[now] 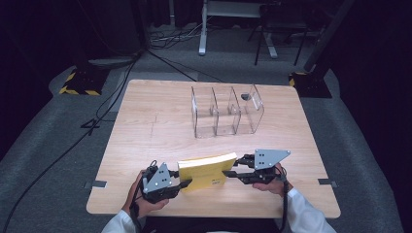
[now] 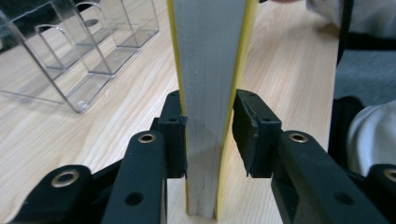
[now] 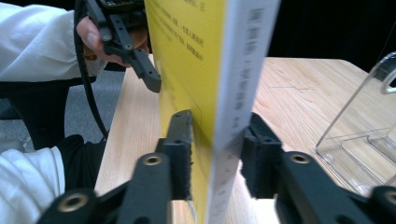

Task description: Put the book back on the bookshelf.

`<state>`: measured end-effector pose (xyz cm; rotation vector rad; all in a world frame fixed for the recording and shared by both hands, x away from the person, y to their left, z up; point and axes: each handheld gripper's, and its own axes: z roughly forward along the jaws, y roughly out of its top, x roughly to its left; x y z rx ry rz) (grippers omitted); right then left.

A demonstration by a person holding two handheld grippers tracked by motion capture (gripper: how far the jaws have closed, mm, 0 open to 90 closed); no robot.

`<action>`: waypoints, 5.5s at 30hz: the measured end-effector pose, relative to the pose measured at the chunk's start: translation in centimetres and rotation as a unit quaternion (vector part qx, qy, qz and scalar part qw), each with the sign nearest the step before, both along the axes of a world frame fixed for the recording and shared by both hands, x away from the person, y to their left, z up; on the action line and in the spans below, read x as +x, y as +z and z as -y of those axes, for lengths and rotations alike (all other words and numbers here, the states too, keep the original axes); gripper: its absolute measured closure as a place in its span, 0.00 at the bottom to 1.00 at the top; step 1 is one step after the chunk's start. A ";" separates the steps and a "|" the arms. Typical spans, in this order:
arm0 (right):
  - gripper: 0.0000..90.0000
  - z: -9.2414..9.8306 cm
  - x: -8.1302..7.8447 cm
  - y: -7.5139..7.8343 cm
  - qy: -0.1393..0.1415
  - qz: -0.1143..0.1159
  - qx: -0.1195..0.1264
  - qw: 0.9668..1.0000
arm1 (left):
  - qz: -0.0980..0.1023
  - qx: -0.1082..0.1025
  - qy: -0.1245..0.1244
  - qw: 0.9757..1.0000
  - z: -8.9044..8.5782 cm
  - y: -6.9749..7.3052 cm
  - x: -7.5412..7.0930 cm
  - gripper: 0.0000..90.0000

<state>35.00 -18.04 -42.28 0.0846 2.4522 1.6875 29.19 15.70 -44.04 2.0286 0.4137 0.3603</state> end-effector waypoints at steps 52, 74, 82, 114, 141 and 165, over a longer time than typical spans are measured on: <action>0.83 3.0 0.2 -3.2 -0.034 -0.023 0.001 0.999 | -0.013 -0.022 -0.049 0.998 5.0 -0.4 4.6 0.68; 0.85 2.8 -1.2 -2.5 -0.059 0.003 -0.011 0.998 | -0.032 0.025 0.034 0.999 2.6 -1.4 3.7 0.39; 0.85 3.5 -1.2 -2.2 -0.087 0.019 -0.012 0.996 | -0.067 0.052 0.087 0.993 0.8 -2.5 3.3 0.26; 0.85 7.2 -1.0 -0.5 -0.192 0.036 0.012 0.981 | -0.128 0.063 0.226 0.964 -4.0 -5.9 3.2 0.18; 0.85 10.4 2.5 3.0 -0.341 0.074 0.048 0.936 | -0.134 0.099 0.243 0.956 -3.0 -6.4 4.0 0.17; 0.85 7.4 6.6 3.4 -0.398 0.073 0.056 0.913 | -0.140 0.093 0.245 0.955 -2.9 -6.5 3.9 0.17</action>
